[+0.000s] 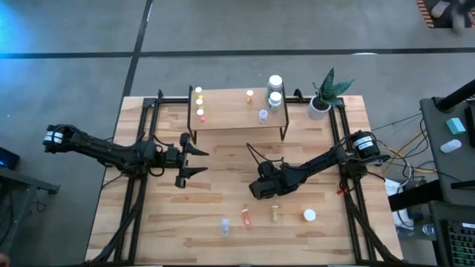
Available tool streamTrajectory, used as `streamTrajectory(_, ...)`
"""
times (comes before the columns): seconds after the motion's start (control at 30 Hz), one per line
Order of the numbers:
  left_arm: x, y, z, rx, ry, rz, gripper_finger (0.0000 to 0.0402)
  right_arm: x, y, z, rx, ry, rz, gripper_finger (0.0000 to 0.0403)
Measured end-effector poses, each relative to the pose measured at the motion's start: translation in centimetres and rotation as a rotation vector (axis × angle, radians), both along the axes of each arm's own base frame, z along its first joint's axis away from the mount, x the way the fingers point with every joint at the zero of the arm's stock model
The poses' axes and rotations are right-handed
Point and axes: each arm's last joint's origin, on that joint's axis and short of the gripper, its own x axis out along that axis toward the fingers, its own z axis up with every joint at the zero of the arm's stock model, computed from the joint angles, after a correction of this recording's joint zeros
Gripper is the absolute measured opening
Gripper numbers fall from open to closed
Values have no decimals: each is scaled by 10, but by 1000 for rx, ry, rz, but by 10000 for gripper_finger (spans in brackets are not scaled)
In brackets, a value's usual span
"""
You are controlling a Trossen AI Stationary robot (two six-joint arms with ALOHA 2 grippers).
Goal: Pick and place medicine bottles onto shelf by color
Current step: Put the blue pill bottle on the shelf
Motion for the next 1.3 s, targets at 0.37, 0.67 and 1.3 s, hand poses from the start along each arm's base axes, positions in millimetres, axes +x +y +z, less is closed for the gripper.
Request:
streamTrajectory(0.37, 0, 0, 0, 1, 0, 0, 212, 18, 5, 24, -116, -79, 58, 128)
streamTrajectory(0.67, -3, 0, 4, -2, -27, 0, 212, 33, 5, 54, -451, -154, 73, 132)
streamTrajectory(1.3, -6, 1, 7, 15, -52, 3, 212, 78, -15, 103, -505, -405, 235, 131)
